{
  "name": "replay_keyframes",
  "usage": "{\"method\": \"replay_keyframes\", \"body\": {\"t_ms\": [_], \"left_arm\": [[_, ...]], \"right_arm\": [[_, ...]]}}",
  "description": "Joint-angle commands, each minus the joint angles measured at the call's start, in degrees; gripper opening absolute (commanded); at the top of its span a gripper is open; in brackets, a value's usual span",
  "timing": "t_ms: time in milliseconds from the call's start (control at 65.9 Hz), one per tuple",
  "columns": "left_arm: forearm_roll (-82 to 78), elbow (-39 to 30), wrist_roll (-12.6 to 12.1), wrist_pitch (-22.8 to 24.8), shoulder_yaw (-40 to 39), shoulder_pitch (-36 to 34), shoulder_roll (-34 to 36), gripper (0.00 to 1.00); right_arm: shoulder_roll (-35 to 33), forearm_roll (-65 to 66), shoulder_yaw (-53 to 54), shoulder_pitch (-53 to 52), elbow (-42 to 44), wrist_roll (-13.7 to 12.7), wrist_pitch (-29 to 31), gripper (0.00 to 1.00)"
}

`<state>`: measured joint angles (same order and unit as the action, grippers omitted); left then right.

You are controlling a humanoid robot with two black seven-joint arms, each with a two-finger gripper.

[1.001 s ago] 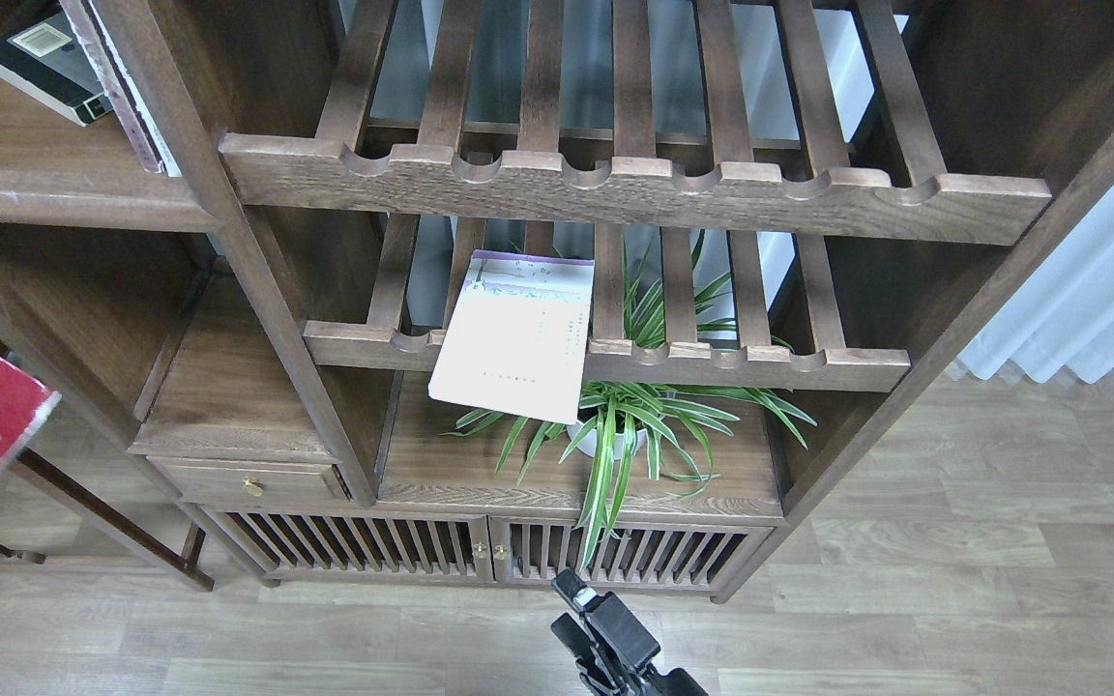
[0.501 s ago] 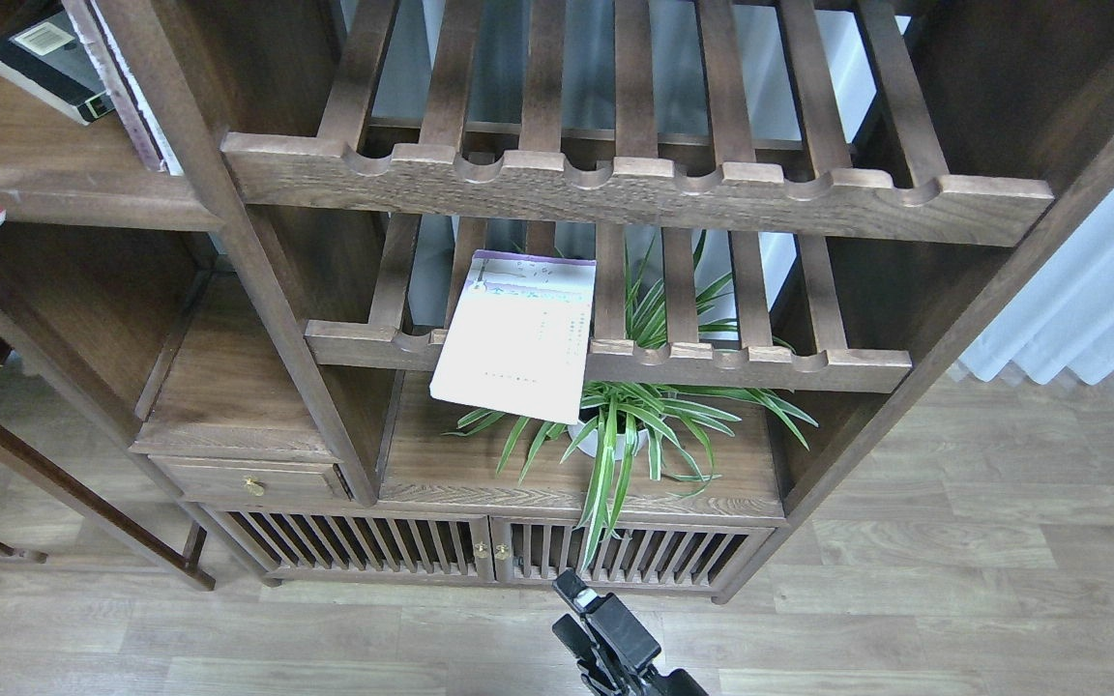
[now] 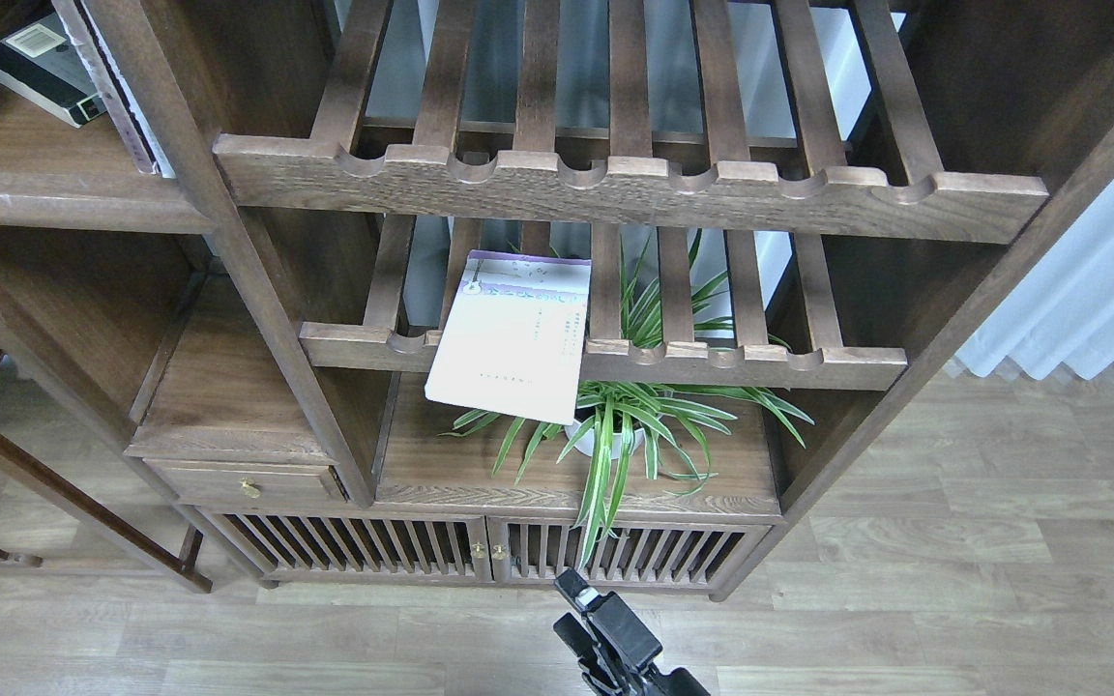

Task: Organize books on shelf
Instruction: 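Place the red book on the side shelf stack with the left gripper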

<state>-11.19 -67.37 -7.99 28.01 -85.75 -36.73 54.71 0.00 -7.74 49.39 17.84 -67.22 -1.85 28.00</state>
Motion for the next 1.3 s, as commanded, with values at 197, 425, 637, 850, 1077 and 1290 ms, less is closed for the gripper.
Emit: {"method": "replay_keyframes", "body": {"t_ms": [197,425,637,850,1077,1290], "left_arm": [[-11.0,10.8,0.0,0.0,3.2,-11.8,-9.0,0.08],[-11.0,17.2,0.1,0.0,13.3,-22.6,-13.3,0.08],[-11.0,21.1,0.1,0.0,18.4,-28.8,-16.7,0.09],[-10.9,21.6,0.3,0.0,19.5,-29.4,-18.3,0.15],[-5.5,23.2,1.1,0.0,19.4,-27.1,-20.2,0.4],[1.1,22.7,1.1,0.0,18.7,-24.0,-19.7,0.46]], "right_arm": [[0.0,0.0,-0.1,0.0,0.0,0.0,0.0,0.99],[0.0,0.1,-0.3,0.0,0.0,0.0,0.0,0.99],[0.0,0.0,-0.2,0.0,0.0,0.0,0.0,0.99],[0.0,0.0,-0.1,0.0,0.0,0.0,0.0,0.99],[0.0,0.0,-0.3,0.0,0.0,0.0,0.0,0.99],[0.0,0.0,-0.2,0.0,0.0,0.0,0.0,0.99]]}}
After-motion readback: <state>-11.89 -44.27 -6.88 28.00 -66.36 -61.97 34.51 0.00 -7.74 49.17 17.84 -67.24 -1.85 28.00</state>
